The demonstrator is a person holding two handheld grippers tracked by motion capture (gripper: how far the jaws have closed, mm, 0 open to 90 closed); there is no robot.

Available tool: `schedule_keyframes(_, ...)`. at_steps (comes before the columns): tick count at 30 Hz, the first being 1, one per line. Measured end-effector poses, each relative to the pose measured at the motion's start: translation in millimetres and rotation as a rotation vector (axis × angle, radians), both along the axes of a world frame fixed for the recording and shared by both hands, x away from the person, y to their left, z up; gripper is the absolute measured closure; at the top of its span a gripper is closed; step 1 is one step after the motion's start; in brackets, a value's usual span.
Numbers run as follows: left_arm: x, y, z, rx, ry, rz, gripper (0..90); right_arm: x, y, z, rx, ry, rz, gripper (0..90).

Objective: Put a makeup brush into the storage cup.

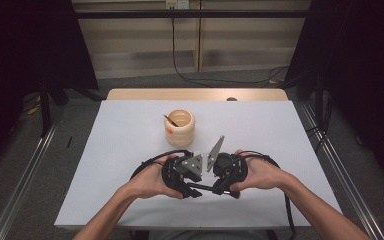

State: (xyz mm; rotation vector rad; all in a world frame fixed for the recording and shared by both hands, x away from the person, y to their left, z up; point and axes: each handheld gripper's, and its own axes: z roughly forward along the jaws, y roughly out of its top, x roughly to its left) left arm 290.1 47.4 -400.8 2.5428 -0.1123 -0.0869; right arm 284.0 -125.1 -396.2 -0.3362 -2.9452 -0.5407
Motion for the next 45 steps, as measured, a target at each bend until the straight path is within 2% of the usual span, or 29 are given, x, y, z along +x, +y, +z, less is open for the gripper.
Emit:
schedule_keyframes(3, 1.3, -0.5, -1.0, -0.007, -0.003, -0.001, 59.9, -1.1, 0.8, 0.1, -0.001, 0.006, -0.007, 78.8)
schedule_keyframes(10, 1.0, -2.1, -4.0, -0.010, -0.007, -0.005, 65.1, -1.5, 0.4, 1.0, 0.008, -0.002, 0.003, 78.8)
schedule_keyframes(11, 1.5, -2.1, -4.3, 0.000, -0.001, -0.016, 65.9, -1.9, 0.6, 1.4, 0.010, 0.002, 0.001, 78.8)
schedule_keyframes(16, 2.4, -0.6, -7.7, -0.008, 0.021, -0.018, 76.3, -2.5, 0.4, 1.1, 0.009, 0.003, 0.007, 78.8)
schedule_keyframes(19, 3.2, -0.2, -8.7, 0.003, 0.042, -0.031, 77.9, -2.9, 0.8, 1.2, 0.010, 0.004, 0.008, 78.8)
schedule_keyframes(21, 2.0, -0.3, -9.4, 0.000, 0.045, -0.019, 78.4, -3.0, 1.2, 1.0, 0.008, 0.006, 0.010, 78.8)
schedule_keyframes(25, 3.5, -0.6, -10.2, -0.002, 0.057, -0.036, 79.3, -2.7, 1.0, 0.2, 0.008, 0.006, 0.021, 78.5)
schedule_keyframes(27, 3.8, 0.0, -9.6, -0.005, 0.060, -0.032, 79.4, -2.1, 0.0, -0.1, 0.020, -0.005, 0.031, 78.5)
schedule_keyframes(33, 4.9, 1.7, -8.8, -0.014, 0.074, -0.035, 79.5, -2.8, -1.4, 1.6, 0.035, 0.002, 0.033, 78.1)
schedule_keyframes(39, 5.4, 3.1, -9.1, -0.018, 0.080, -0.029, 79.6, -3.1, -1.9, 0.1, 0.052, 0.011, 0.039, 71.5)
schedule_keyframes(45, 7.7, 7.0, -8.5, -0.030, 0.083, -0.012, 79.6, -4.3, -3.2, 0.5, 0.085, 0.016, 0.036, 58.5)
